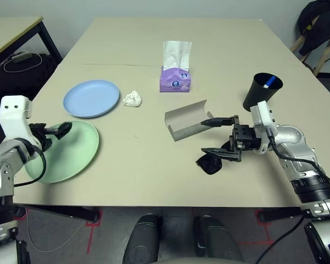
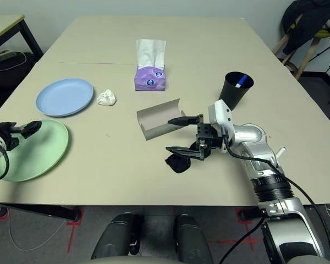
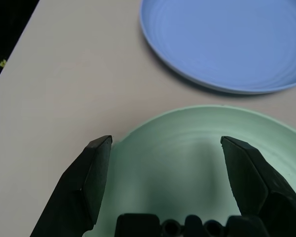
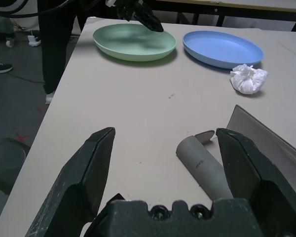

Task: Organize and tidy the items on the table.

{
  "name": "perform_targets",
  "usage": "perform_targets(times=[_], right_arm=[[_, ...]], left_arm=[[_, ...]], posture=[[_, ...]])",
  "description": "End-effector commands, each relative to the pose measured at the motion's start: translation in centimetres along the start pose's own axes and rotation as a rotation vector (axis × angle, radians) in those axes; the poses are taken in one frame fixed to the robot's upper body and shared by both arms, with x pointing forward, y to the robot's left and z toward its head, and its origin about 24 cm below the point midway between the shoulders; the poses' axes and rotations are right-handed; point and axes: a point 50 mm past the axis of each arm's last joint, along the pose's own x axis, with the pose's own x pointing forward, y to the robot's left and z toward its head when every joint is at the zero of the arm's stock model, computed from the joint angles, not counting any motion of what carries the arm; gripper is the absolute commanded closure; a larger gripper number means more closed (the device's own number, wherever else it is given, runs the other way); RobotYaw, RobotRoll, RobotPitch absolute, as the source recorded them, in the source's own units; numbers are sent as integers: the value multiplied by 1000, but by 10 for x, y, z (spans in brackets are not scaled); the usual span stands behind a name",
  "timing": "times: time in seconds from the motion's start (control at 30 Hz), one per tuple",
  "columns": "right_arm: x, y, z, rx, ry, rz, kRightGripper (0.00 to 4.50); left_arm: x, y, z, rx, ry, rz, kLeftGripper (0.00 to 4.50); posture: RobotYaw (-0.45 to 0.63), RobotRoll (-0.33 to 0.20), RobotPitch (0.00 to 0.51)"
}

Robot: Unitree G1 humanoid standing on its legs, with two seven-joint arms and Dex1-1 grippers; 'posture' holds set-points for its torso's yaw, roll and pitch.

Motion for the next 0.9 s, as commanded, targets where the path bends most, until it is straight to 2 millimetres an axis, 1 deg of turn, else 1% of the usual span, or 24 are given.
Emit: perform_targets(times=[0.03,0.2,0.3,0.53,0.73,0.83,0.9], right_arm=[[2,4,-1,3,-4,11,0],[3,7,-2,7,-7,14,0],[4,8,-1,7,-9,15,0],[7,9,0,6,-13,14,0],[6,9,0,3,-14,12,0],[7,9,0,2,-15,11,0],[7,8,0,1,-16,11,0]], left_arm=[[0,20,-1,48,63,99,29],[-2,36,2,52,92,120,29],[-4,42,0,30,121,108,29],[-12,46,-12,0,190,16,29],[-23,56,-20,-17,233,20,29],[-24,58,-23,-27,242,32,29],[-23,57,-24,-28,246,36,387]], posture=[[147,0,108],[143,0,109],[142,0,109],[136,0,108],[136,0,107],[137,0,107],[137,0,107]])
